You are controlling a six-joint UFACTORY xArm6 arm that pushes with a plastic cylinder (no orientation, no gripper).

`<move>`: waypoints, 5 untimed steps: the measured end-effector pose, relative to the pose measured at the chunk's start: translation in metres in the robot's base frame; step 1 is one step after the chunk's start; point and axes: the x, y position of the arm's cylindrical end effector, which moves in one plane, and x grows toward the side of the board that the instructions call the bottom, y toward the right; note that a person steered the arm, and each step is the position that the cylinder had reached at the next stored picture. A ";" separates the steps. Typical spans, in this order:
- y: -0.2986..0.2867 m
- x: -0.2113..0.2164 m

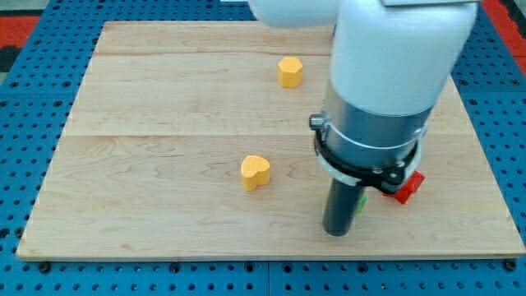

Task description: Move the green star to the bottom right of the red star

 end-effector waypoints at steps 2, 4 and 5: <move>-0.008 0.000; -0.060 -0.027; -0.035 -0.021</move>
